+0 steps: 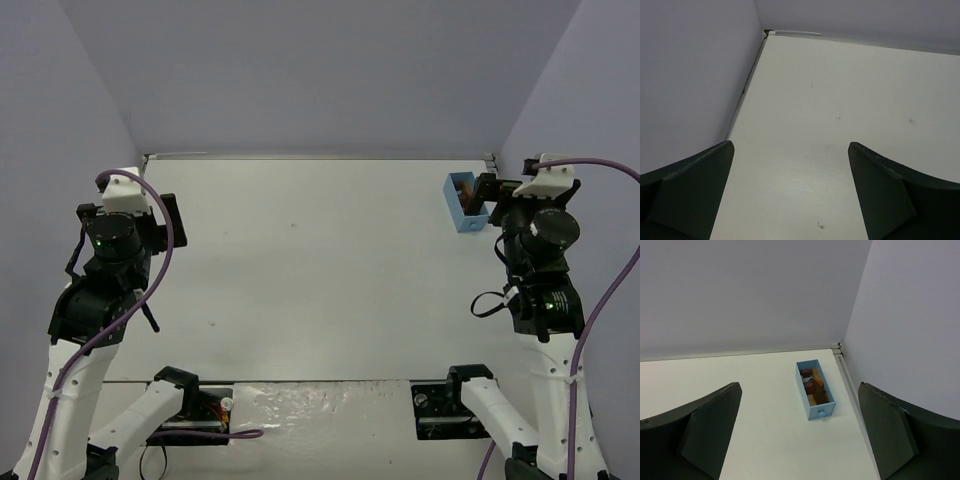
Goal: Build the wood block tower
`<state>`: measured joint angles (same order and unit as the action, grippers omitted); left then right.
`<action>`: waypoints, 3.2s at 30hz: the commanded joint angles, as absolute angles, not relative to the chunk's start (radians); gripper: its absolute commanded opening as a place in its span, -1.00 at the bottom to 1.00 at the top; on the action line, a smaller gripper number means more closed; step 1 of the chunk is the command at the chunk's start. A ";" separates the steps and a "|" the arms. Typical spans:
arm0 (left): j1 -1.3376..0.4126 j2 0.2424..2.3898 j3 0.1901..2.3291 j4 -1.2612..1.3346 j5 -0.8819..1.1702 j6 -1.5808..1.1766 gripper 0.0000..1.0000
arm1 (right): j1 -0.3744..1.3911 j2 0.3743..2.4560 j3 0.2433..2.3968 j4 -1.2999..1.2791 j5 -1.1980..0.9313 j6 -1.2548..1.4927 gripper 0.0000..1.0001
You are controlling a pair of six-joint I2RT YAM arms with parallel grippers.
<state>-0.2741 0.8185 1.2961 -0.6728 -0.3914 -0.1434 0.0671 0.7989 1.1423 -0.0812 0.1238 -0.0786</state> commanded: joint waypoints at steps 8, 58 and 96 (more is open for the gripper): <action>-0.276 0.829 1.223 -0.603 -0.350 -0.197 0.94 | 0.094 1.087 1.158 0.036 -0.024 -0.026 1.00; -0.273 0.885 1.128 -0.727 -0.297 -0.186 0.94 | -0.309 2.178 1.744 0.019 -0.298 -0.263 -0.64; -0.276 0.759 0.971 -0.732 -0.329 -0.310 0.94 | 0.644 1.782 1.094 0.074 1.029 -0.466 -1.00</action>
<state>-0.2741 0.7743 0.9803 -0.7619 -0.3070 -0.2704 0.5852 1.7891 1.1063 -0.0026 0.7575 -0.4793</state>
